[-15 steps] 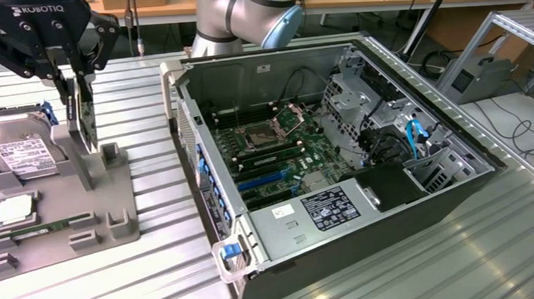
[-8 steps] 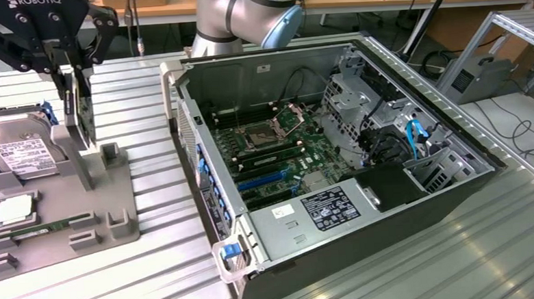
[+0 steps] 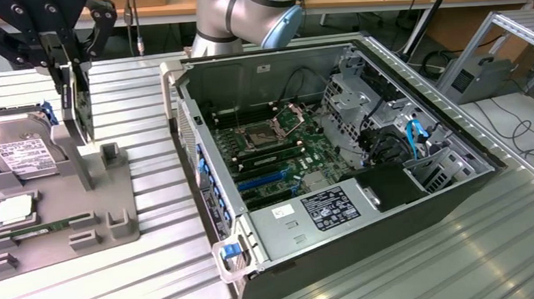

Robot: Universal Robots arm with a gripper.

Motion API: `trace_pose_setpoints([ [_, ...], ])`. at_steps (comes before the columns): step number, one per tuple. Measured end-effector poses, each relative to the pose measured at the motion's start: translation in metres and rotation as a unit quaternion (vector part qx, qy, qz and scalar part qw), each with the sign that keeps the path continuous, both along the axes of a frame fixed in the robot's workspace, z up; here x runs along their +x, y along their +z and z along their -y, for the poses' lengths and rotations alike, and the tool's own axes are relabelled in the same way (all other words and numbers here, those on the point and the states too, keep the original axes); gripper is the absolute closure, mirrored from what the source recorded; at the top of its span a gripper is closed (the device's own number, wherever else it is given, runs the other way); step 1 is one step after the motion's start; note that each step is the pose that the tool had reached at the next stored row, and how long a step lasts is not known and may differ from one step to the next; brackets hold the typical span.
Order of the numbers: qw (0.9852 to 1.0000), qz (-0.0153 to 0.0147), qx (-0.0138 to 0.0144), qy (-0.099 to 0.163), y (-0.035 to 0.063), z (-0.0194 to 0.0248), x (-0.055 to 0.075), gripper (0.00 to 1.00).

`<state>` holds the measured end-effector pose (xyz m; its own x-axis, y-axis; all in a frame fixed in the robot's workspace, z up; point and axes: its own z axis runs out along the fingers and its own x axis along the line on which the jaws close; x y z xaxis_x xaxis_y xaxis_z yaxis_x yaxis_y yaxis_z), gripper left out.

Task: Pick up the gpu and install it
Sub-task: 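Pick up the gpu and move the gpu toward the slot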

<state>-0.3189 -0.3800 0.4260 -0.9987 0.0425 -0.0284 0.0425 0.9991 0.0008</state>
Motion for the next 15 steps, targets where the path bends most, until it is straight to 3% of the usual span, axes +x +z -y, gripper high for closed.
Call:
trace_pose_setpoints([
  [15, 1.0000, 0.0000, 0.0006, 0.000, 0.0205, 0.0000, 0.000, 0.73],
])
